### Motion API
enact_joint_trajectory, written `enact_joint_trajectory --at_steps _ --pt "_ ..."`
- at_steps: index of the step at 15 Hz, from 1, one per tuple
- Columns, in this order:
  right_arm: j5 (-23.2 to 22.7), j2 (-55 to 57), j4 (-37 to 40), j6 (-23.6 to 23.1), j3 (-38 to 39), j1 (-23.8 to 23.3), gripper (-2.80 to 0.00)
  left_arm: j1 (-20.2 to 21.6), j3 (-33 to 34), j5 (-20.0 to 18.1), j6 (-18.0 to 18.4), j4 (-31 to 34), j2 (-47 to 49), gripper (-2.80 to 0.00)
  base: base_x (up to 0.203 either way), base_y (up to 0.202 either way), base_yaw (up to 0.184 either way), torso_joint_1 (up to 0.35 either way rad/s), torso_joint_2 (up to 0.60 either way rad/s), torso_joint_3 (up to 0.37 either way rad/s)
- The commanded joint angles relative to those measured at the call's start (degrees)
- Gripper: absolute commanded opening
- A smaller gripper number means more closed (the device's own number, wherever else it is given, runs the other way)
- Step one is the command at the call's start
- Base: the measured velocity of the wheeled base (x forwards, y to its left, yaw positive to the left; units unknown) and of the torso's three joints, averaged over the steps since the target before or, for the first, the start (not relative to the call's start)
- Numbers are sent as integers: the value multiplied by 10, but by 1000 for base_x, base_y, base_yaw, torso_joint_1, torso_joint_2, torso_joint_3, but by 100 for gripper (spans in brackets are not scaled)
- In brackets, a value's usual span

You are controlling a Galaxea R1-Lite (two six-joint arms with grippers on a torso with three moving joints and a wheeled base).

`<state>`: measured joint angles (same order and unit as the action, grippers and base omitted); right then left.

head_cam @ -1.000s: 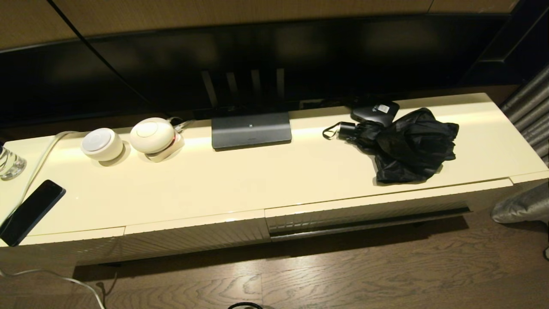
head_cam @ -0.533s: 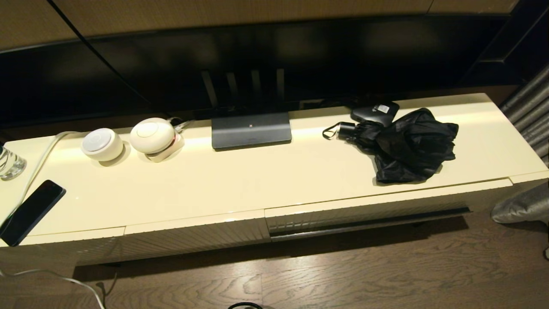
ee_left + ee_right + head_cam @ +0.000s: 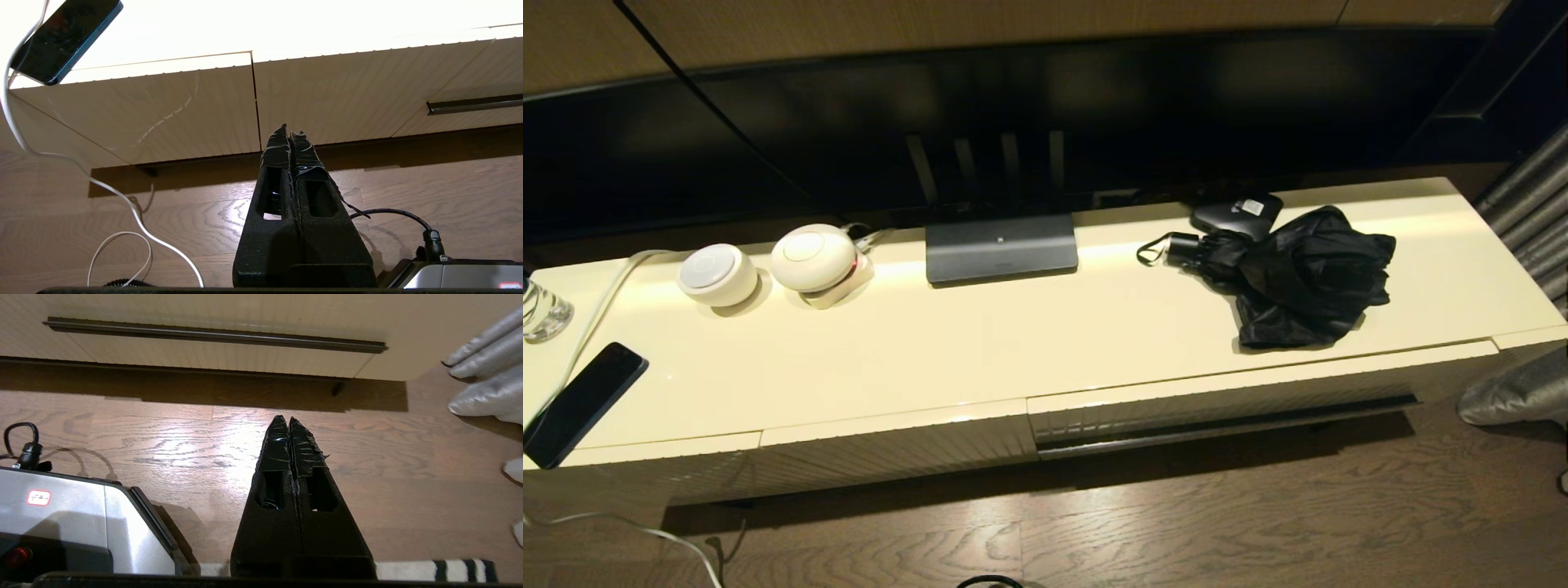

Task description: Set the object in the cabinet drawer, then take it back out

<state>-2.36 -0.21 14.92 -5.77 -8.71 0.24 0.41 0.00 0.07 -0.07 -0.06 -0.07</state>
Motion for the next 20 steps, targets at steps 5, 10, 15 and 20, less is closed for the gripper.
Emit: enact_joint_trajectory --at_steps 5,10,15,20 --pt "-1 1 -152 11 88 0 -280 0 2 0 0 0 1 -280 0 0 0 0 0 0" --pt "5 1 -151 30 88 0 -280 0 2 0 0 0 1 -280 0 0 0 0 0 0" --pt "19 4 -153 53 87 0 -280 0 2 0 0 1 1 -280 0 0 0 0 0 0" --pt "23 3 -154 59 88 0 -280 0 2 0 0 0 1 -280 0 0 0 0 0 0"
